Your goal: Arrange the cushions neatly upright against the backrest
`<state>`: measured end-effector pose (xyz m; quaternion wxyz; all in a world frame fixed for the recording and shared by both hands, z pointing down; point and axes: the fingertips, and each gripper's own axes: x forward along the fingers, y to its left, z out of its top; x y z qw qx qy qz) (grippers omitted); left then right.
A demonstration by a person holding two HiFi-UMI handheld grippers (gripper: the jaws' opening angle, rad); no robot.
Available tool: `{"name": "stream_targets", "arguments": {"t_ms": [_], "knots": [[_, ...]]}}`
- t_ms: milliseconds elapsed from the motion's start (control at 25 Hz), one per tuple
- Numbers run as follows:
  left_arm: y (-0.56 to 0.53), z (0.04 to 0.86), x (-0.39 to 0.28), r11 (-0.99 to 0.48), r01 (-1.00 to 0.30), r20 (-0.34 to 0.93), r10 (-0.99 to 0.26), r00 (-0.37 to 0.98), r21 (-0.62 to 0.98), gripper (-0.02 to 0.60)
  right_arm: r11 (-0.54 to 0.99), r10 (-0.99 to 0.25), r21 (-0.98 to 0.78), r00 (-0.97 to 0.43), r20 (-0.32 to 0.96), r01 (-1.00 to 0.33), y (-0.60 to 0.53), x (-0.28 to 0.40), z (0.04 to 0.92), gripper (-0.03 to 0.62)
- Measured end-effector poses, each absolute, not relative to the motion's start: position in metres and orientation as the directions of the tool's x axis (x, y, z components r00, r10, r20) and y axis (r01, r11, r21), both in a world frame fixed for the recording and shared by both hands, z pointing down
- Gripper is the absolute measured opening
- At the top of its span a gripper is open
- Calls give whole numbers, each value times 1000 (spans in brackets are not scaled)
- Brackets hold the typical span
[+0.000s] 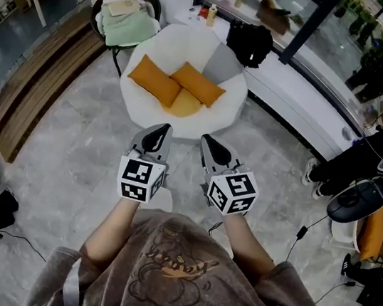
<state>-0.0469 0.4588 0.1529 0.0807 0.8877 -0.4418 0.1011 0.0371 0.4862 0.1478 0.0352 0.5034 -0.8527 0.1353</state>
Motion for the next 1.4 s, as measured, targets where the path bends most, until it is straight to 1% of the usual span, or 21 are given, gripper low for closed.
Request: {"name": "stream_targets", "arguments": {"t_ms": [200, 520, 840, 1120, 1400], "knots": [[421, 151, -54, -610, -790, 266, -754, 601, 57, 6, 449, -852, -196, -484, 199, -872, 449, 28, 143, 20], [363, 148, -53, -654, -755, 269, -718, 642, 56, 6, 392, -880, -199, -429, 203, -898, 390, 36, 143, 20], [297, 155, -58, -694, -718, 288, -680, 675, 44, 6, 342, -899, -226, -387, 204, -912, 330, 30, 151, 20], [270, 158, -58, -720, -692, 287, -654, 700, 48, 6, 299, -917, -222, -344, 201, -928, 303, 33, 149, 20], [250, 161, -52, -724, -687, 293, -645, 706, 65, 6, 290, -916, -219, -336, 220, -932, 286, 40, 152, 20]]}}
